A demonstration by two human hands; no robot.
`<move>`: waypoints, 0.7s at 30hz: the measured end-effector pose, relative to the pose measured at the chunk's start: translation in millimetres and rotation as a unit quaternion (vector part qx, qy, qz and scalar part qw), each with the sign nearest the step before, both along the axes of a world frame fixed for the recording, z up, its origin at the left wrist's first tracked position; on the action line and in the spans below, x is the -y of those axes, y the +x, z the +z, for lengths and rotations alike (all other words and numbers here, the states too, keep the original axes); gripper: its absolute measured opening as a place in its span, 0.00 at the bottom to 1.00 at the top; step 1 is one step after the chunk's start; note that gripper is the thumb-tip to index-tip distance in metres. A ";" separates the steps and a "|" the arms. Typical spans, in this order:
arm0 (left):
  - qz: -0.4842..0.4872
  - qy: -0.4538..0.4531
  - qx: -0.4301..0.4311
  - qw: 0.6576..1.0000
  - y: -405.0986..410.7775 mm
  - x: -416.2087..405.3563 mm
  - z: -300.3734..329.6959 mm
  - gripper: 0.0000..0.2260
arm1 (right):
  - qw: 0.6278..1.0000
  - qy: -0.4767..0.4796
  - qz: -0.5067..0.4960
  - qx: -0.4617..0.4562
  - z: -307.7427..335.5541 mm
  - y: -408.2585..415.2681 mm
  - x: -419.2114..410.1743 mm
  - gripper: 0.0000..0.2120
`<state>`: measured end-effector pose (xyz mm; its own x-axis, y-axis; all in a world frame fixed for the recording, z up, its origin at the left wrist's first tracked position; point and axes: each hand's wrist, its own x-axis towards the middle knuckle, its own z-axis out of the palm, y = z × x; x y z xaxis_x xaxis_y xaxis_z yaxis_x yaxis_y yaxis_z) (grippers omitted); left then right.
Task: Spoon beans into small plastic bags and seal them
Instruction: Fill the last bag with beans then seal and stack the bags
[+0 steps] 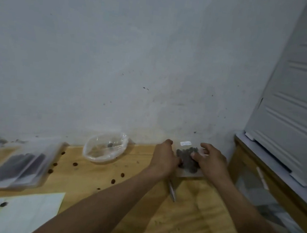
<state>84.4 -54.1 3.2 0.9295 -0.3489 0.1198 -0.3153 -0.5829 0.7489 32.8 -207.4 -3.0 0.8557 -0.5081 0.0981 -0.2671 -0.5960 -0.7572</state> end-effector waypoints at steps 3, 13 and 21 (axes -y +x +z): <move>-0.064 0.201 0.104 0.972 -2.1 3.3 -11.5 0.20 | 0.995 -0.085 0.047 -0.036 -16.8 -1.5 -2.0 0.18; -0.168 0.416 0.194 0.872 3.9 -6.3 -29.9 0.23 | 0.967 -0.201 0.122 -0.099 -44.8 4.8 -0.3 0.15; -0.119 0.272 0.237 0.925 2.1 -23.2 -21.2 0.24 | 0.962 -0.212 0.127 -0.114 -26.3 -3.5 -5.7 0.24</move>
